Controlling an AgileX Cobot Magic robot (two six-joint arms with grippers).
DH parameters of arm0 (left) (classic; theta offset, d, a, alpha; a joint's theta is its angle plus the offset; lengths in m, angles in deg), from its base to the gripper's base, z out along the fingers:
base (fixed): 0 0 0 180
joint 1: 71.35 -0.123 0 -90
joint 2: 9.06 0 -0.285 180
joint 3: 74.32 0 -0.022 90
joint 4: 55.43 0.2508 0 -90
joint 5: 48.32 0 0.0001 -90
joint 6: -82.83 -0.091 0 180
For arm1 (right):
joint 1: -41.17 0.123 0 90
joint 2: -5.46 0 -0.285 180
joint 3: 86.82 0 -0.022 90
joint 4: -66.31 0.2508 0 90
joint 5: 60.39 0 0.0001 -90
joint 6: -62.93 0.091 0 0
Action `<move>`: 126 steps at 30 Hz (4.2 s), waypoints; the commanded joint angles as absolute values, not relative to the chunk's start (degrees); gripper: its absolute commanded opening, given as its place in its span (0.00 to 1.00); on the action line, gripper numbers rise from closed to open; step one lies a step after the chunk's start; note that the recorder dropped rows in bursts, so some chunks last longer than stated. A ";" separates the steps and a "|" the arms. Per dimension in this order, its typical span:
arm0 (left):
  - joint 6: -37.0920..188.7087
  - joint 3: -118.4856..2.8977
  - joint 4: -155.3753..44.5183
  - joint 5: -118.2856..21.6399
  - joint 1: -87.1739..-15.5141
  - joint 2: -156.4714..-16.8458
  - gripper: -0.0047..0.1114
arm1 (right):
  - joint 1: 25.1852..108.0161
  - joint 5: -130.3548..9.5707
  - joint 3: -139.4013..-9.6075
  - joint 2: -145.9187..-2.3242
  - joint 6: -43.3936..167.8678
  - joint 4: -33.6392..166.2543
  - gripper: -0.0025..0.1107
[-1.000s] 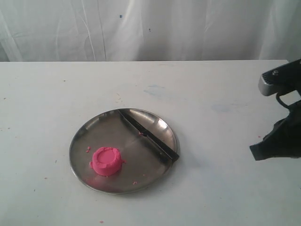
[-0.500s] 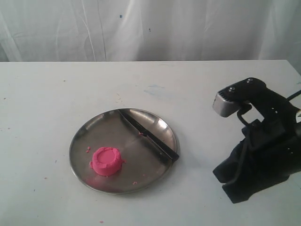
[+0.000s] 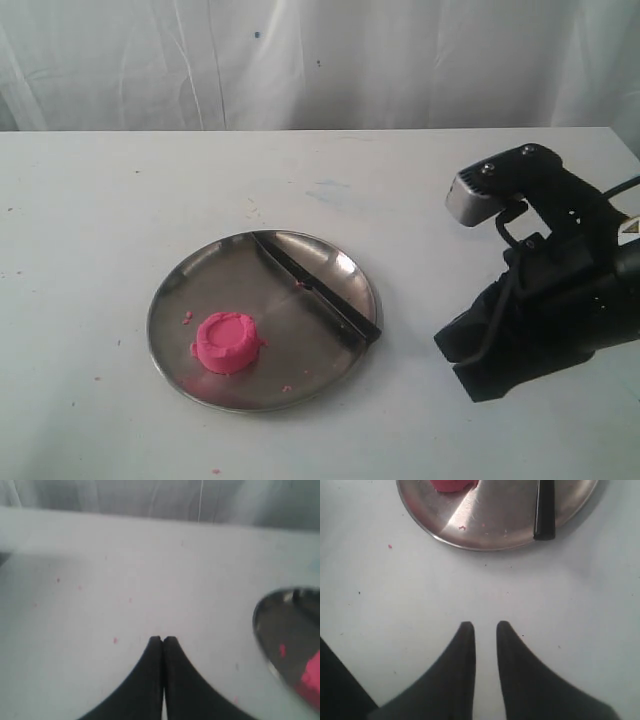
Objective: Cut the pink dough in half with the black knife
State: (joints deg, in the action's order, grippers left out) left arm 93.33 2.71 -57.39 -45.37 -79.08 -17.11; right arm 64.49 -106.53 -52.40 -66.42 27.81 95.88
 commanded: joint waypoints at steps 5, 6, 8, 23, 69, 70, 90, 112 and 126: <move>104.50 0.38 -55.43 -109.36 -79.22 -16.85 0.04 | 64.72 -107.10 -52.80 -66.42 27.10 100.36 0.19; 106.39 -1.62 -54.88 -112.16 -79.22 -16.85 0.04 | 64.72 -106.70 -52.80 -66.42 27.10 100.36 0.19; 109.17 -7.10 -52.72 -112.60 -79.22 -16.85 0.04 | 64.72 -105.59 -52.80 -66.42 27.10 100.36 0.19; 104.52 -16.76 -7.44 -65.76 -79.22 -56.53 0.04 | 64.72 -102.50 -52.80 -66.42 27.69 97.48 0.19; 60.75 -53.17 -68.24 -17.28 -46.60 -106.85 0.05 | 64.72 -91.87 -46.96 -66.52 23.60 100.34 0.17; 58.89 -54.84 -70.46 -14.44 -46.60 -107.30 0.05 | 64.72 -93.01 -47.47 -66.64 23.70 100.34 0.17; 59.79 -62.38 -60.86 -5.86 -46.70 -107.61 0.05 | 69.09 -98.20 -74.07 -98.72 27.34 88.41 0.18; 69.75 -62.38 -54.73 -7.82 -46.70 -107.61 0.05 | 70.79 -93.44 -80.97 -112.16 24.10 92.07 0.43; 69.75 -62.38 -54.97 -8.03 -46.70 -107.61 0.05 | 70.93 -88.17 -80.97 -116.81 24.10 89.59 0.42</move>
State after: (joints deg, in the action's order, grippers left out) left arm 69.19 -62.18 -54.46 -8.62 -46.64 -107.70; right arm 70.89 -89.79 -80.89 -116.03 24.84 90.00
